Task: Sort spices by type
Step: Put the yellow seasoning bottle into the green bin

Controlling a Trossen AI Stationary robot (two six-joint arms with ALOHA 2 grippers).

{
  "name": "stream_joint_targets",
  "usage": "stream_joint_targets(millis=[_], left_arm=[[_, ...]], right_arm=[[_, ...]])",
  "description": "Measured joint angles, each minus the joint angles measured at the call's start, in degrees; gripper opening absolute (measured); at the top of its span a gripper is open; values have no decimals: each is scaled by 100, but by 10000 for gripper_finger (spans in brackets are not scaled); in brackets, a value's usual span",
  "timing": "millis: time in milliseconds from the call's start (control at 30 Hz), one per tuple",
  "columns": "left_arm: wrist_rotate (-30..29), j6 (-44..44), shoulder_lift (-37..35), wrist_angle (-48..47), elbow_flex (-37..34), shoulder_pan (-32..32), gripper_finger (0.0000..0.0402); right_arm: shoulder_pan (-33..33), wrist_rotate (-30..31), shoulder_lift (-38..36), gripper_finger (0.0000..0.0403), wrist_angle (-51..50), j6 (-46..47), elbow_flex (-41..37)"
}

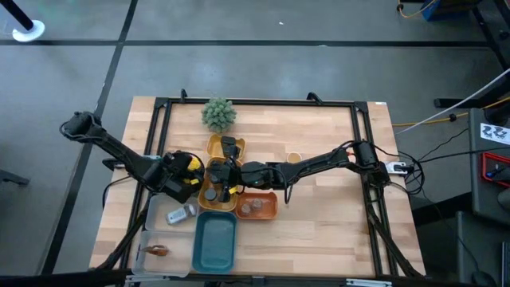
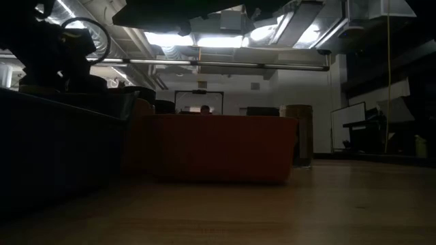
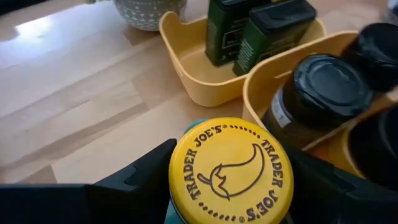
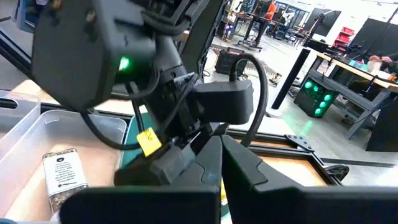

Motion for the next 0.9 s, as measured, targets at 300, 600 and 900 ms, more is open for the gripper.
stream_joint_targets(millis=[300, 600, 900], left_arm=[[368, 452, -619, -2, 0, 0, 241], [615, 1015, -534, 35, 0, 0, 241], [792, 1362, -310, 44, 2, 9, 241]], right_arm=[[-2, 0, 0, 8, -12, 7, -1], [-2, 0, 0, 8, -13, 15, -1], [-1, 0, 0, 8, -12, 22, -1]])
